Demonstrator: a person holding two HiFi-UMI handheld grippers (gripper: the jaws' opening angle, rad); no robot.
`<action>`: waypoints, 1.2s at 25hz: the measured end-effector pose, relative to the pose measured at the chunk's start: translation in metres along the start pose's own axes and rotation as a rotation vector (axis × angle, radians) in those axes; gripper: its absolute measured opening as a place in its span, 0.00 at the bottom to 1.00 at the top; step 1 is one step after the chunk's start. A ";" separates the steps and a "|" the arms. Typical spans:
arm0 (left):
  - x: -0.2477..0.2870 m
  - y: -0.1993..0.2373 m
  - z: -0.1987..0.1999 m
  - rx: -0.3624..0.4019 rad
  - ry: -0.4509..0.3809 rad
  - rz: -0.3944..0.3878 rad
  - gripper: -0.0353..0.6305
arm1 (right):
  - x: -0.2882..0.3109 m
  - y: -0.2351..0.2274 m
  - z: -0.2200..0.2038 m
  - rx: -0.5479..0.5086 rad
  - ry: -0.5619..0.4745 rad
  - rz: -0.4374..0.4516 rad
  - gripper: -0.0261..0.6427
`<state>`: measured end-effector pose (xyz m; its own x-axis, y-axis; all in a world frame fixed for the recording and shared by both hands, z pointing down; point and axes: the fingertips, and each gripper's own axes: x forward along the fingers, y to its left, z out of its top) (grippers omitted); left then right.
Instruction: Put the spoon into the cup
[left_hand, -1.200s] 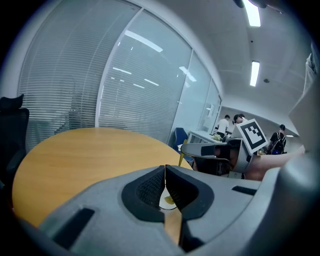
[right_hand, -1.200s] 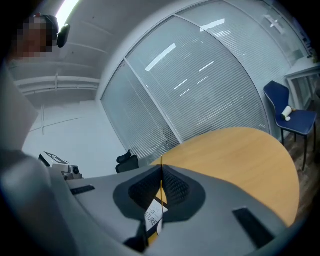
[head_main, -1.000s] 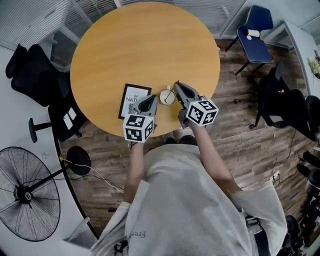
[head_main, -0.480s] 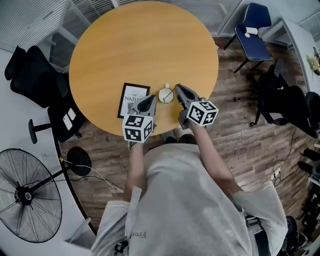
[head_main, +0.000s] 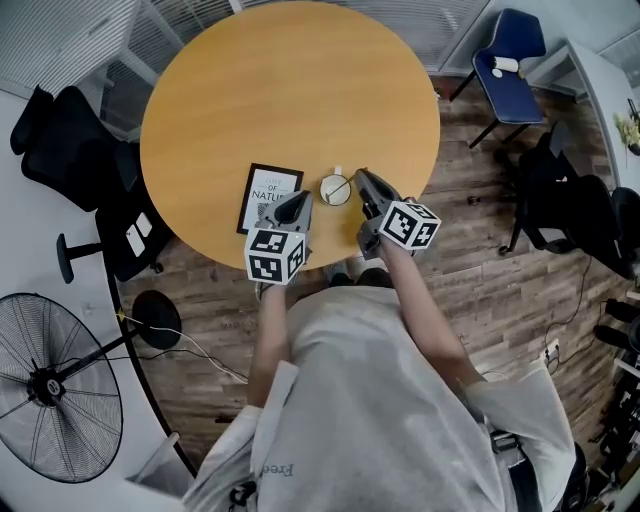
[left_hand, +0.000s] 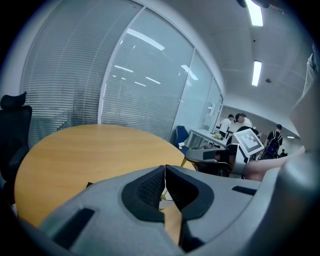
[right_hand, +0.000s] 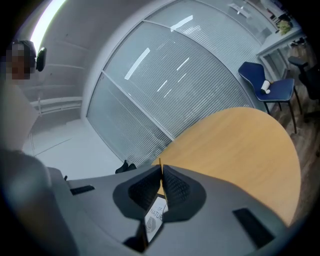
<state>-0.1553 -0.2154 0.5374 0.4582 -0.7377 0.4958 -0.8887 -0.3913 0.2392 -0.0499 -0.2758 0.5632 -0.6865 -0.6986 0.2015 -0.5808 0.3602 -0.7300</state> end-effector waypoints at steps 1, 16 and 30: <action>0.000 0.000 0.000 0.000 -0.001 0.000 0.07 | 0.000 0.001 0.001 0.002 -0.009 0.001 0.05; 0.002 0.003 0.000 0.007 0.004 -0.001 0.07 | 0.005 -0.010 -0.008 0.026 -0.017 -0.007 0.05; 0.005 0.002 -0.004 0.018 0.020 -0.018 0.07 | 0.013 -0.025 -0.025 0.001 0.037 -0.038 0.05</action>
<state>-0.1548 -0.2178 0.5435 0.4734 -0.7195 0.5081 -0.8798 -0.4141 0.2333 -0.0550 -0.2789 0.6003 -0.6795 -0.6886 0.2533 -0.6065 0.3329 -0.7221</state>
